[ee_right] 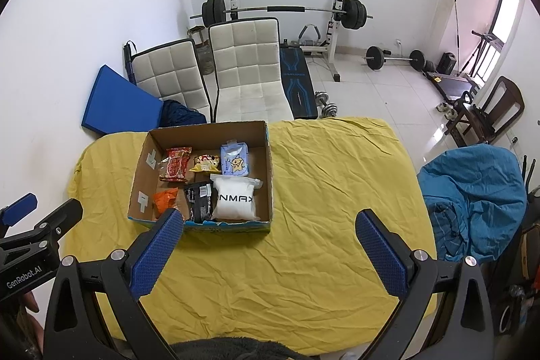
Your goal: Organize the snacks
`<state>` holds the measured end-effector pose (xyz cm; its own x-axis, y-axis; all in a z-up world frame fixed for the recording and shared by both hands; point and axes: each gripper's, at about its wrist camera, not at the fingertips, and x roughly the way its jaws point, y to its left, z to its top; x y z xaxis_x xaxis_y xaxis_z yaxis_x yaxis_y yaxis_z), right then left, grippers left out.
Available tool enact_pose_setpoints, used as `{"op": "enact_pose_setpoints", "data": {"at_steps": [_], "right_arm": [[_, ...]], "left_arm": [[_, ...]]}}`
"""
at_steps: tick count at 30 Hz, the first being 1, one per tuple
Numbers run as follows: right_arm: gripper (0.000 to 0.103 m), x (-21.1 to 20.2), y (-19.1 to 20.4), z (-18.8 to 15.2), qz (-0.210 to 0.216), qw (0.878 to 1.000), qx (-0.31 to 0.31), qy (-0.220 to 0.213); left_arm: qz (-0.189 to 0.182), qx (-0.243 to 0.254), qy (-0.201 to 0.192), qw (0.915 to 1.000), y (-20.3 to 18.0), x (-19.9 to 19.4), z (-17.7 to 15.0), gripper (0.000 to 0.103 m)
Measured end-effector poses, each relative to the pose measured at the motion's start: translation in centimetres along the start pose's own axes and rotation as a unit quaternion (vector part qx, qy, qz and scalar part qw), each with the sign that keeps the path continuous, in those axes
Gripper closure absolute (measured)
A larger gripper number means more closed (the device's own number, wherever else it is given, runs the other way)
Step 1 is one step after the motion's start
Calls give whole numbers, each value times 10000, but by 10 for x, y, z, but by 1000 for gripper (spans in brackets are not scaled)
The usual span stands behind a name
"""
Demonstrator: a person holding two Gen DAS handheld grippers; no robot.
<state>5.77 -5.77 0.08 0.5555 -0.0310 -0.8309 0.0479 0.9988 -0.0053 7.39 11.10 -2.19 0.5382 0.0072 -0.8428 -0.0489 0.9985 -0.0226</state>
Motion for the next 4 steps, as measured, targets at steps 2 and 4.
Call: {"op": "enact_pose_setpoints", "data": {"at_steps": [2,4], "right_arm": [[0,1,-1,0,-4,10000,21,6],[0,1,-1,0,-6,10000,9,-1]], "left_arm": [[-1,0,-14,10000,0,1,1,0],[-8,3,-14,10000,0,2,1,0]]}}
